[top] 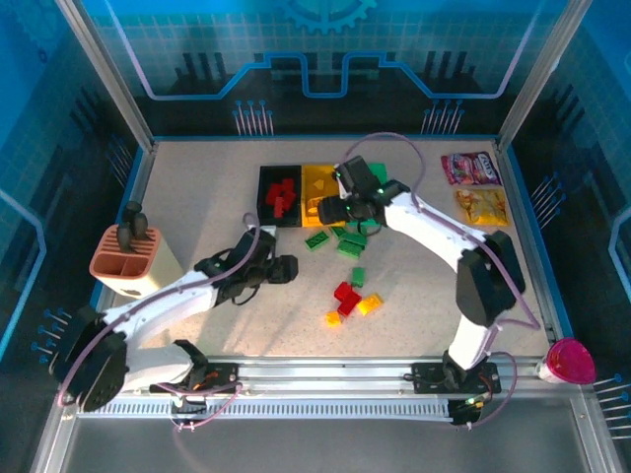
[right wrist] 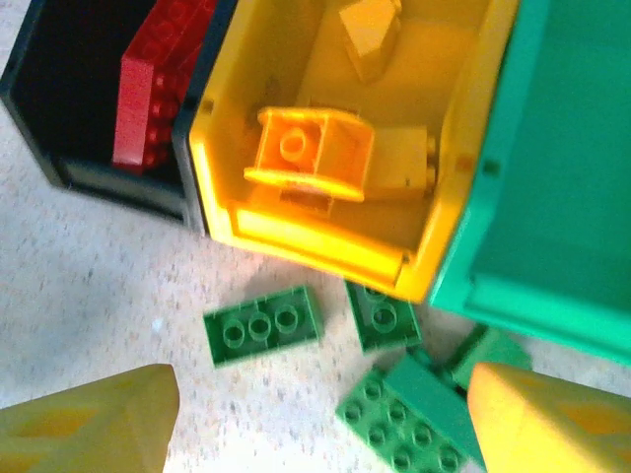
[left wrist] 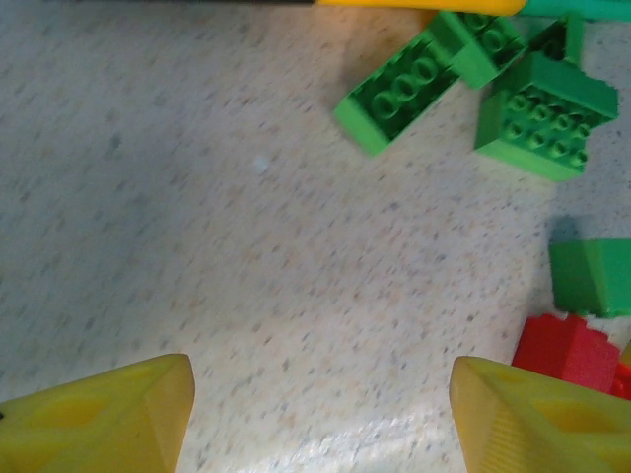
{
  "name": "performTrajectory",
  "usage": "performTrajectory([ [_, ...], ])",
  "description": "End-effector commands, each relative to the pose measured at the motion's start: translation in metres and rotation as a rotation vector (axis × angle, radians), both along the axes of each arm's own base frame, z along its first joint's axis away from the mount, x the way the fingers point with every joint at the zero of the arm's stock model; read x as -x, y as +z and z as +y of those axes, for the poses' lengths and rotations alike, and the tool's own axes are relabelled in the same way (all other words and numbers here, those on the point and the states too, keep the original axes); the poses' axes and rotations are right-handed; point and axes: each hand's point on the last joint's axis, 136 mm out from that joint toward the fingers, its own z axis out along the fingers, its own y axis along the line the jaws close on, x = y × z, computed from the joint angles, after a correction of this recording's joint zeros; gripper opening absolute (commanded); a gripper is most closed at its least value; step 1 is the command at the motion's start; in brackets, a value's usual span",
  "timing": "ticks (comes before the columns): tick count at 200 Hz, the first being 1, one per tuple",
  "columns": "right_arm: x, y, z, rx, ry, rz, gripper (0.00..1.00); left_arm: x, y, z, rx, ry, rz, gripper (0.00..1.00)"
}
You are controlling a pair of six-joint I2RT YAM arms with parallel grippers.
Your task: Sort the legos into containers by color
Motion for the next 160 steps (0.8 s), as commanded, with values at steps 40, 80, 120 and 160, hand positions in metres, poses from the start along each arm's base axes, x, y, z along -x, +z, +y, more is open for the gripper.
performTrajectory([
  [40,0.04,-0.007,-0.067,-0.164,-0.116,-0.03,0.8,-0.068,-0.015,-0.057,-0.151,-0.201,0.021,0.7],
  [80,0.07,-0.014,-0.097,-0.179,-0.143,-0.034,0.82,-0.104,-0.036,-0.065,-0.305,-0.237,0.069,0.7],
  [120,0.084,-0.019,-0.113,-0.211,-0.176,-0.039,0.83,-0.116,-0.053,-0.073,-0.335,-0.271,0.11,0.69],
  [160,0.085,-0.027,-0.116,-0.232,-0.191,-0.019,0.83,-0.116,-0.067,-0.072,-0.363,-0.282,0.142,0.67],
])
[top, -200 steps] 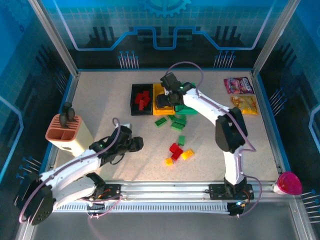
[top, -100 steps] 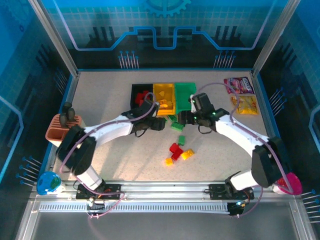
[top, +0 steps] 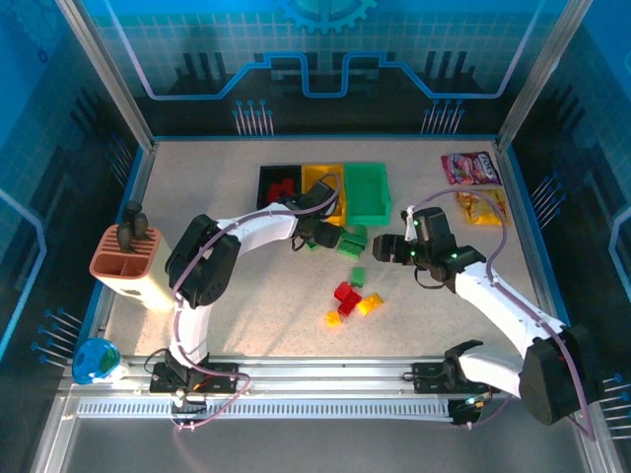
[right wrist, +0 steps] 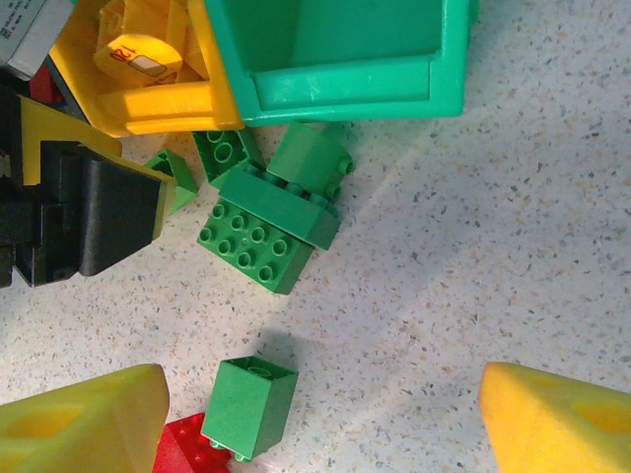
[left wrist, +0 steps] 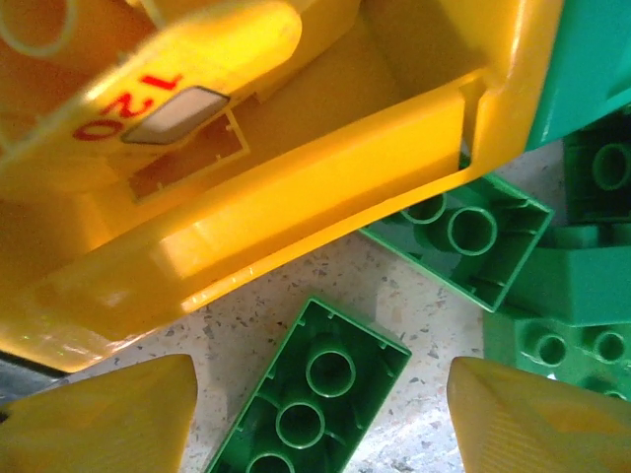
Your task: Sort the legos into containers by color
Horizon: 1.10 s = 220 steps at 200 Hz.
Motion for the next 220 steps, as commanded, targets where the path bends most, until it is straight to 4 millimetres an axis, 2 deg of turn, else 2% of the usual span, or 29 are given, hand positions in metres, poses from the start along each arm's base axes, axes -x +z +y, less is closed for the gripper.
performTrajectory([
  [1,-0.002,0.001,0.002,-0.044,-0.004,-0.006,0.83,0.003,-0.009,0.008,-0.059,-0.021,0.035,0.67],
  [44,-0.002,-0.006,0.004,-0.062,-0.008,0.007,0.83,0.011,-0.021,0.008,-0.073,-0.026,0.059,0.61],
  [82,-0.002,-0.007,0.003,-0.067,-0.02,0.007,0.83,0.02,-0.022,-0.002,-0.074,-0.05,0.062,0.35],
  [119,-0.001,-0.008,0.0,-0.059,-0.031,0.007,0.82,0.027,-0.011,-0.006,-0.066,-0.052,0.045,0.29],
  [146,0.001,-0.009,-0.003,-0.059,-0.038,0.003,0.82,0.028,0.015,-0.01,-0.019,-0.043,0.017,0.29],
  [172,0.0,-0.009,-0.006,-0.061,-0.052,-0.004,0.83,0.025,0.057,-0.021,0.057,-0.051,-0.043,0.29],
  [200,-0.001,-0.011,-0.015,-0.055,-0.1,-0.002,0.83,0.011,0.098,-0.037,0.134,-0.067,-0.114,0.3],
  [220,0.0,-0.012,-0.024,-0.051,-0.145,0.004,0.83,-0.004,0.111,-0.05,0.155,-0.073,-0.137,0.3],
])
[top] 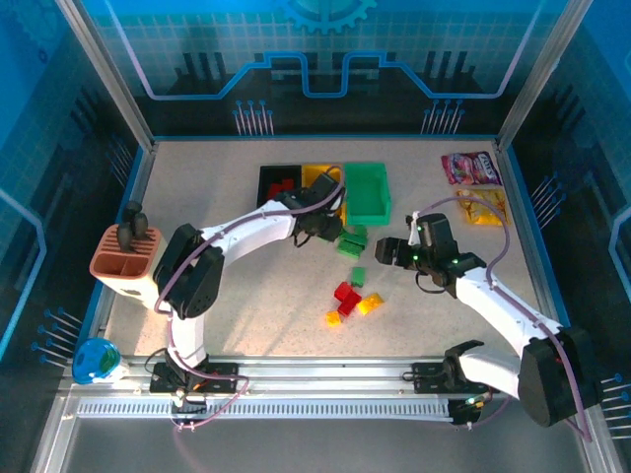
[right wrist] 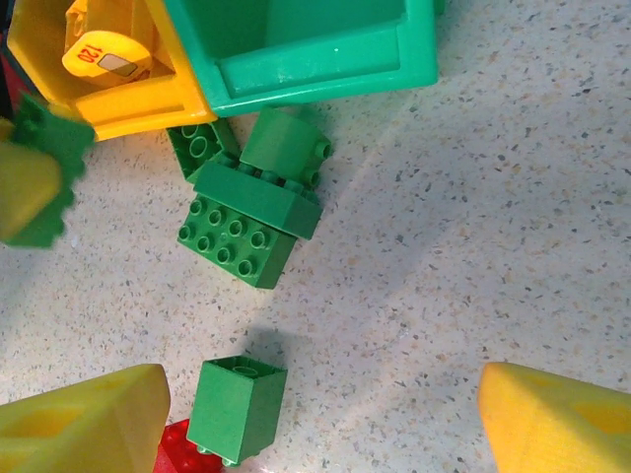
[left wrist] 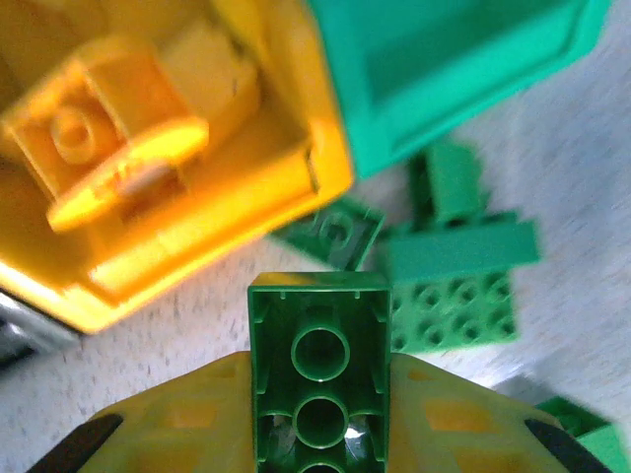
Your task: Sort the legos into containers by color
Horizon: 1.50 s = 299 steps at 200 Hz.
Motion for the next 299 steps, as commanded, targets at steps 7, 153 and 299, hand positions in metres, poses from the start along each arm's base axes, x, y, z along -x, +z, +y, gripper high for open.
performTrajectory([
  [7,0.0,0.002,-0.016,-0.003,-0.085,-0.012,0.83,-0.016,0.035,-0.025,0.079,-0.018,-0.036,0.3],
  [153,0.03,0.008,-0.016,-0.046,-0.053,-0.036,0.83,-0.121,-0.002,-0.087,0.146,0.044,-0.04,0.45],
  [299,0.025,-0.007,0.039,0.153,0.162,0.09,0.82,-0.018,0.14,-0.025,0.352,0.03,-0.263,0.76],
])
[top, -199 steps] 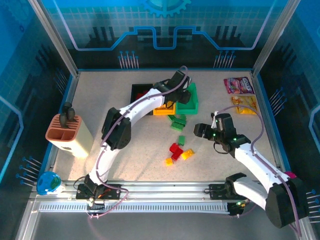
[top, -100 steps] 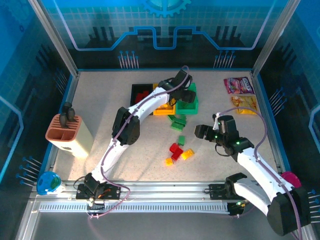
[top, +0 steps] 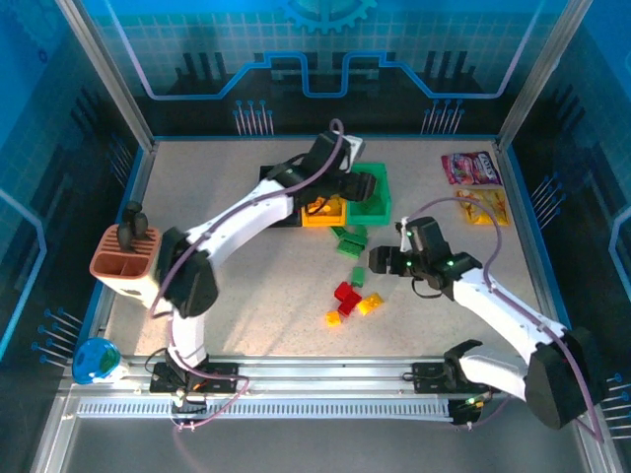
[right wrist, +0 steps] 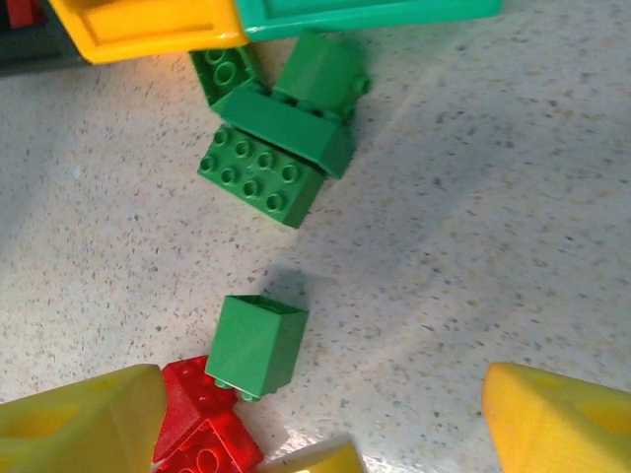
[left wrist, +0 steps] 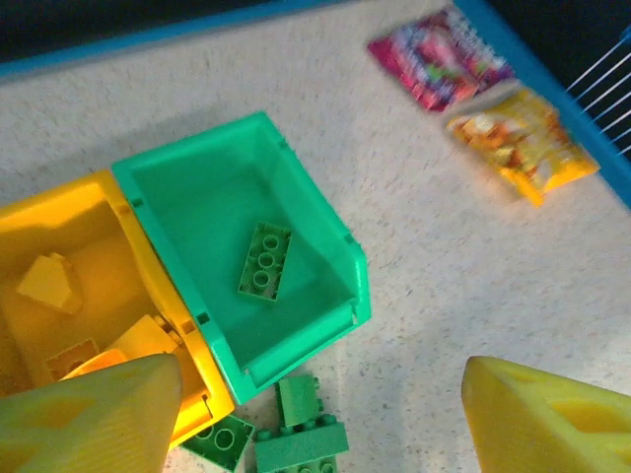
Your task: Sort the legos into containers by color
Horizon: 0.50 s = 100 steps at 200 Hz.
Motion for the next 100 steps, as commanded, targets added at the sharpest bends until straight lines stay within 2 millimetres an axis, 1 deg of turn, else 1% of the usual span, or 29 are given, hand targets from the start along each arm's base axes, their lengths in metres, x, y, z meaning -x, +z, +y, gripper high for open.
performTrajectory([
  [1,0.002,-0.006,0.013,0.085,0.041,0.036,0.82,0.017,0.009,0.016,0.067,0.036,-0.036,0.76],
  [23,0.002,-0.02,0.026,0.108,0.014,0.074,0.79,0.039,-0.008,0.041,0.057,0.08,-0.018,0.76],
  [54,0.002,-0.041,0.032,0.186,-0.043,0.132,0.7,0.069,-0.037,0.076,0.043,0.148,0.015,0.76],
  [77,-0.001,-0.055,0.041,0.221,-0.045,0.154,0.68,0.087,-0.056,0.097,0.025,0.186,0.038,0.76],
  [80,-0.001,-0.056,0.042,0.219,-0.042,0.158,0.68,0.089,-0.056,0.099,0.026,0.191,0.035,0.76],
  [81,-0.001,-0.057,0.043,0.218,-0.041,0.159,0.68,0.09,-0.059,0.1,0.021,0.192,0.041,0.76],
  [100,-0.003,-0.065,0.052,0.212,-0.032,0.184,0.67,0.101,-0.069,0.115,-0.005,0.219,0.052,0.76],
])
